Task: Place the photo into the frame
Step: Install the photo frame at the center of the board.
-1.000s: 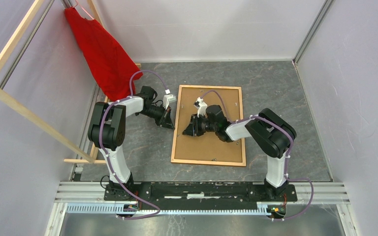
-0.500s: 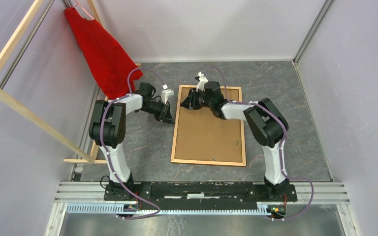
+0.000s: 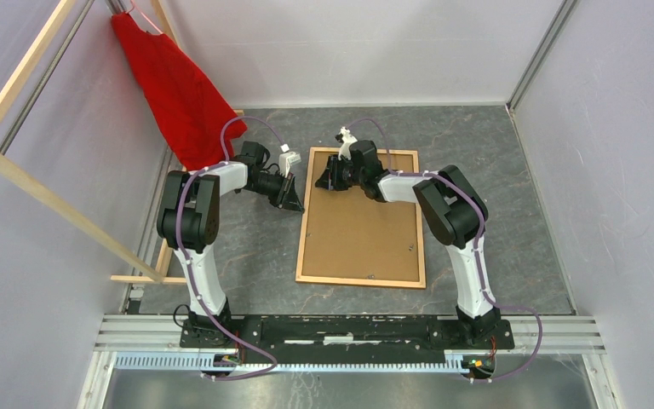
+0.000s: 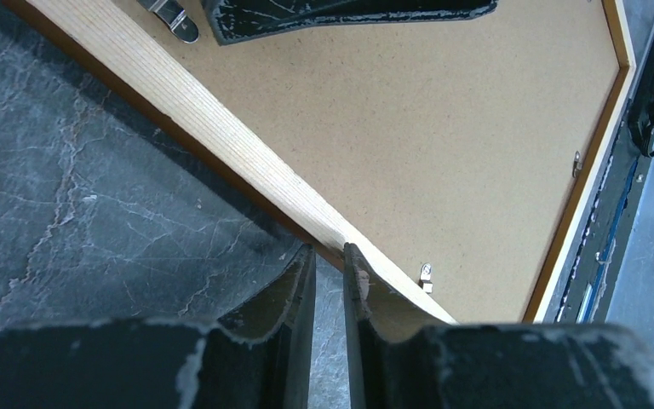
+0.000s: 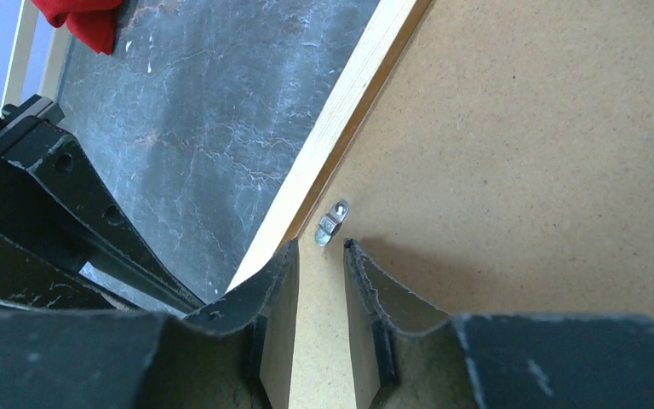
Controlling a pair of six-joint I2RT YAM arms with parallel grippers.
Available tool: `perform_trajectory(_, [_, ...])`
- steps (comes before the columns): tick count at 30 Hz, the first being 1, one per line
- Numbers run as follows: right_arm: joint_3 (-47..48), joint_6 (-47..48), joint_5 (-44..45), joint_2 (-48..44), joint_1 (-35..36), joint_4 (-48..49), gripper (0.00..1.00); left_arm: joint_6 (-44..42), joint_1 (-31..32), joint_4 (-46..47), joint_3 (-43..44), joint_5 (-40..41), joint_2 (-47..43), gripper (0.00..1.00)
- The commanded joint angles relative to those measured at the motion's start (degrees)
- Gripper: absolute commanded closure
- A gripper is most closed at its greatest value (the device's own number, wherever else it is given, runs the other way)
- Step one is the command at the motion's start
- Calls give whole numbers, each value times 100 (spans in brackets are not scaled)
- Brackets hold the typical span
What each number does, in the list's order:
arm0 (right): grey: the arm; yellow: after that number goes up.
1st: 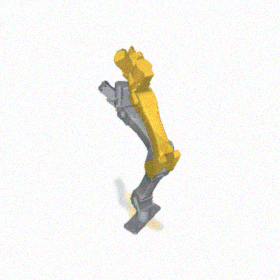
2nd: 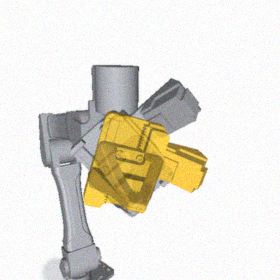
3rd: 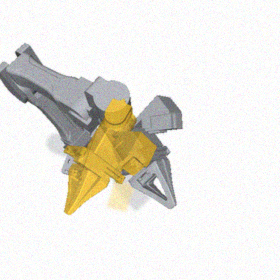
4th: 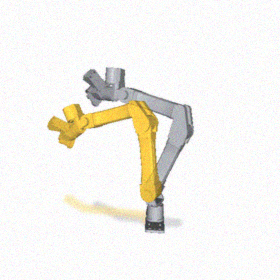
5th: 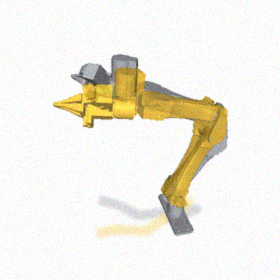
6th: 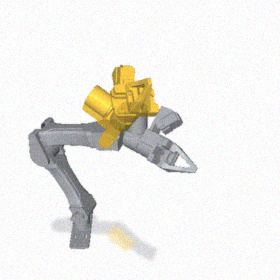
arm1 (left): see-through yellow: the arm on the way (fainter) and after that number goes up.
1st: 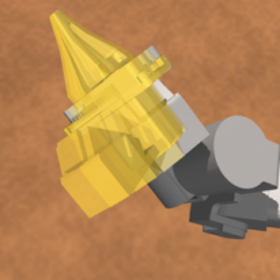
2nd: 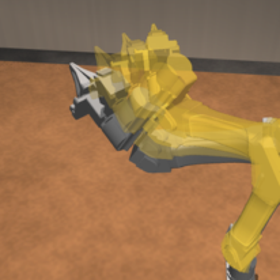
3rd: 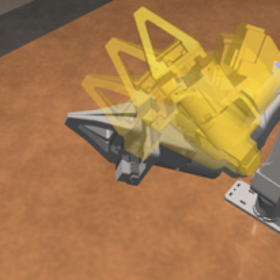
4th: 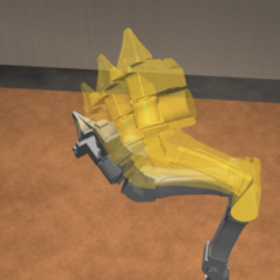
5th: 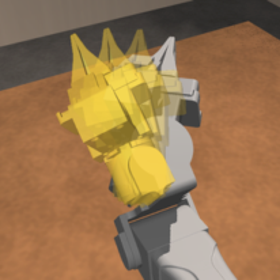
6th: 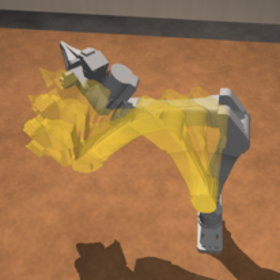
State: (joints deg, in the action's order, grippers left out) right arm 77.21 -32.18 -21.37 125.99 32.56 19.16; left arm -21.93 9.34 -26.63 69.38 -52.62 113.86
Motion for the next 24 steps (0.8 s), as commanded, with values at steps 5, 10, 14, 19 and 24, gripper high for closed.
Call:
perform_trajectory(5, [286, -59, -56, 271, 13, -6, 69, 48, 4, 118, 60, -101, 58, 76])
perform_trajectory(10, [305, -163, -93, 309, 18, 83, 69, 8, 6, 118, 49, -90, 66, 77])
perform_trajectory(14, [338, -258, -134, 373, 14, 164, 70, -4, 10, 116, 38, -82, 58, 78])
perform_trajectory(19, [469, -345, -202, 475, 21, 201, 71, -19, 12, 123, 40, -70, 57, 79])
perform_trajectory(24, [455, -420, -280, 501, 18, 281, 72, -15, 15, 123, 51, -77, 64, 79])
